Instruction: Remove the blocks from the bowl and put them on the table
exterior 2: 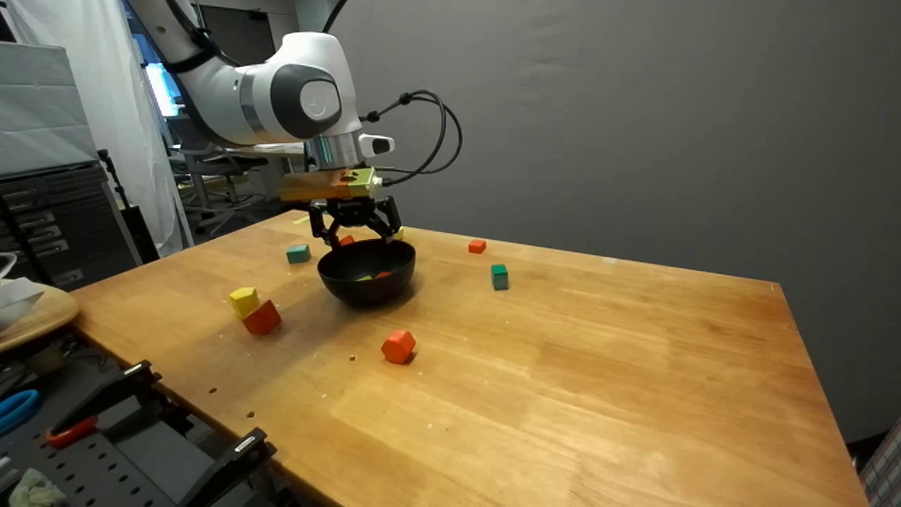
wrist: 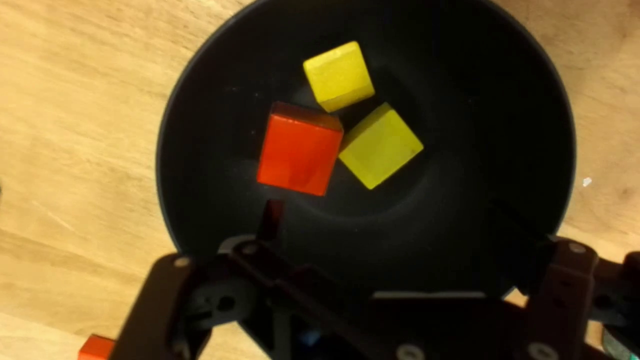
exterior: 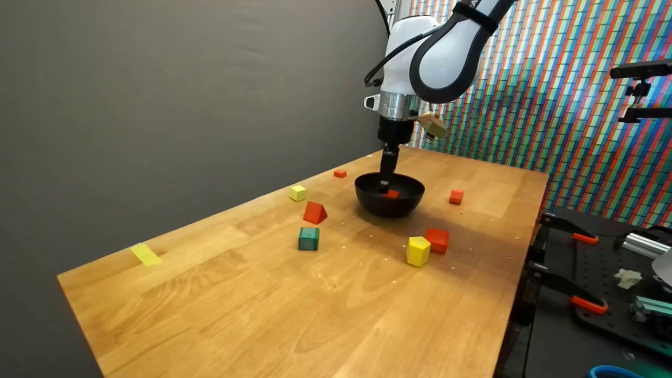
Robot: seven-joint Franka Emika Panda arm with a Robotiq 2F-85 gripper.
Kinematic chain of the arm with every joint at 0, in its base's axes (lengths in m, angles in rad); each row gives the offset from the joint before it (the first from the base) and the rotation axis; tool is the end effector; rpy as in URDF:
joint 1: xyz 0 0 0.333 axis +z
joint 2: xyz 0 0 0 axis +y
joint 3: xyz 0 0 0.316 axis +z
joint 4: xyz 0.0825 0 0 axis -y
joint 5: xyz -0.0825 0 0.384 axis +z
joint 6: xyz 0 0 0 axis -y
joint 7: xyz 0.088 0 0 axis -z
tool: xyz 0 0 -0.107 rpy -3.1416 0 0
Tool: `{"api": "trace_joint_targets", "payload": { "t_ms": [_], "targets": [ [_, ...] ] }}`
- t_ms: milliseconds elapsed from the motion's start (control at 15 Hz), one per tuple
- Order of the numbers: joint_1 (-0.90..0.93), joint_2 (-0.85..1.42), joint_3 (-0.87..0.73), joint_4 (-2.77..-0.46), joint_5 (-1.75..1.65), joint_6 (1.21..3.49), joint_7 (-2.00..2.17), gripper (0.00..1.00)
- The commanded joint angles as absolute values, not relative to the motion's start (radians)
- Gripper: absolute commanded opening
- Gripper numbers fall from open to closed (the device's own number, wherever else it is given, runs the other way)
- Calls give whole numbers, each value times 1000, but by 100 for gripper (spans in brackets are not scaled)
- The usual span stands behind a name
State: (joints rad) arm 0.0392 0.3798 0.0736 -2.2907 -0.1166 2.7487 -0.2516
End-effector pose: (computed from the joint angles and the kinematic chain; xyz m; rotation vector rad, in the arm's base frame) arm 0.5335 0.0662 0.1919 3.0284 0.7155 0.1225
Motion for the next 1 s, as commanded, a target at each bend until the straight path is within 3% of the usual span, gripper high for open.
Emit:
{"api": "trace_joint_targets", "payload": {
  "t_ms": [0,733,867,933],
  "targets": [
    [35,464,64,-2225,-92,2810,-184,100],
    [140,453,-64,-2254,-161,2811,43,96],
    [148,456,-54,-2258,-156,2800,48,85],
    [153,456,-53,-2260,-156,2791,53,68]
  ]
}}
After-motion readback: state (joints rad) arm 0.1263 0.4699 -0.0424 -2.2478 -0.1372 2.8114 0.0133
